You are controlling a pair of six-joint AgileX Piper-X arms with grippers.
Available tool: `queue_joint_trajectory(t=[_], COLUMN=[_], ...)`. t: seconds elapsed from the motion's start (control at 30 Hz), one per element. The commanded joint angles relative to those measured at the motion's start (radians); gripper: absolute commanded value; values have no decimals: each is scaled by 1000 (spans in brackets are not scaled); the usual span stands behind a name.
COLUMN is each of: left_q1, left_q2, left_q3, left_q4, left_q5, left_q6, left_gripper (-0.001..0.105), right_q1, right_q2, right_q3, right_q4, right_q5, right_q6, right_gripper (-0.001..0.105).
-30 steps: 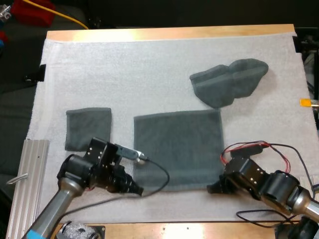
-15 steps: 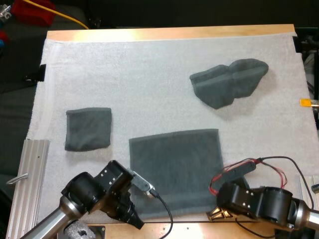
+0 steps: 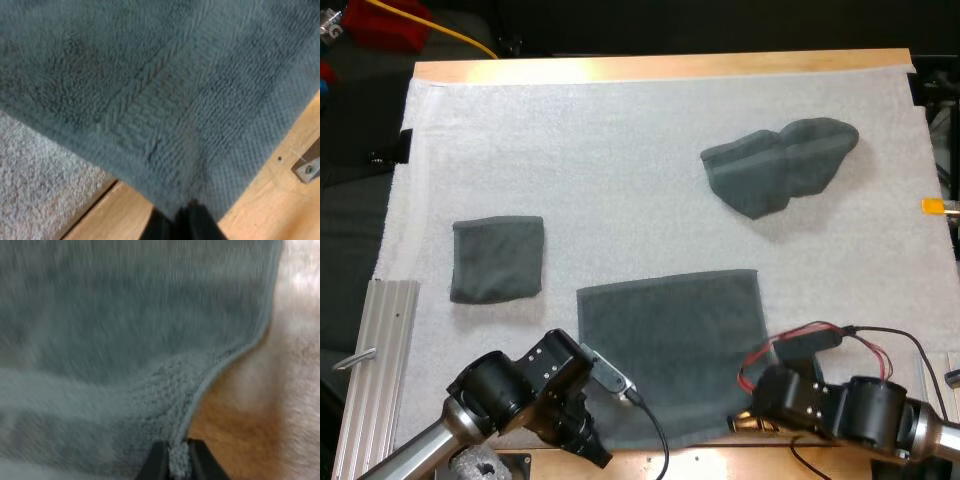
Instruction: Pick towel from pile, fold and stack
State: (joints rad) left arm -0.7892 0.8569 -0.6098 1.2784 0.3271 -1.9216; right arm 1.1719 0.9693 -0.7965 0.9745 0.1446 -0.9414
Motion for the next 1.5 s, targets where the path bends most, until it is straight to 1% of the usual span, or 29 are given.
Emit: queue_joint_trajectory(t=[0.0,0.03,0.1,0.13,0.2,0.3,0.37,0.6,0.8,0.9,1.0,1.27,1.47], left_q1=[-2,-2,11,18,44,96,137,293,391,417,420,420,420], left_q2=[19,31,73,85,115,139,143,158,203,226,257,349,351], left_q3=[-7,-7,-7,-7,-7,-7,-7,-7,-7,-7,-7,-7,-10], left_q4=[-23,-31,-61,-68,-96,-140,-172,-281,-330,-368,-398,-466,-481], left_q5=[-11,-14,-35,-46,-75,-90,-92,-64,-62,-56,-29,-33,-102], left_q6=[-11,-11,-11,-11,-11,-6,-4,0,20,22,38,37,48], left_gripper=[0,0,0,0,0,0,0,0,0,0,0,0,0], right_q1=[-50,-68,-144,-166,-232,-311,-343,-438,-486,-499,-514,-575,-587], right_q2=[5,8,24,28,47,80,97,179,233,244,251,303,348], right_q3=[-7,-7,-7,-7,-7,-7,-7,-7,-7,-7,-7,-7,-7], right_q4=[-27,-35,-73,-82,-103,-131,-156,-271,-327,-344,-367,-428,-468], right_q5=[-34,-54,-122,-136,-183,-251,-279,-329,-335,-307,-279,-284,-287], right_q6=[4,4,-4,-5,-15,-28,-38,-65,-81,-89,-95,-110,-134], right_gripper=[1,1,1,1,1,1,1,1,1,1,1,1,1])
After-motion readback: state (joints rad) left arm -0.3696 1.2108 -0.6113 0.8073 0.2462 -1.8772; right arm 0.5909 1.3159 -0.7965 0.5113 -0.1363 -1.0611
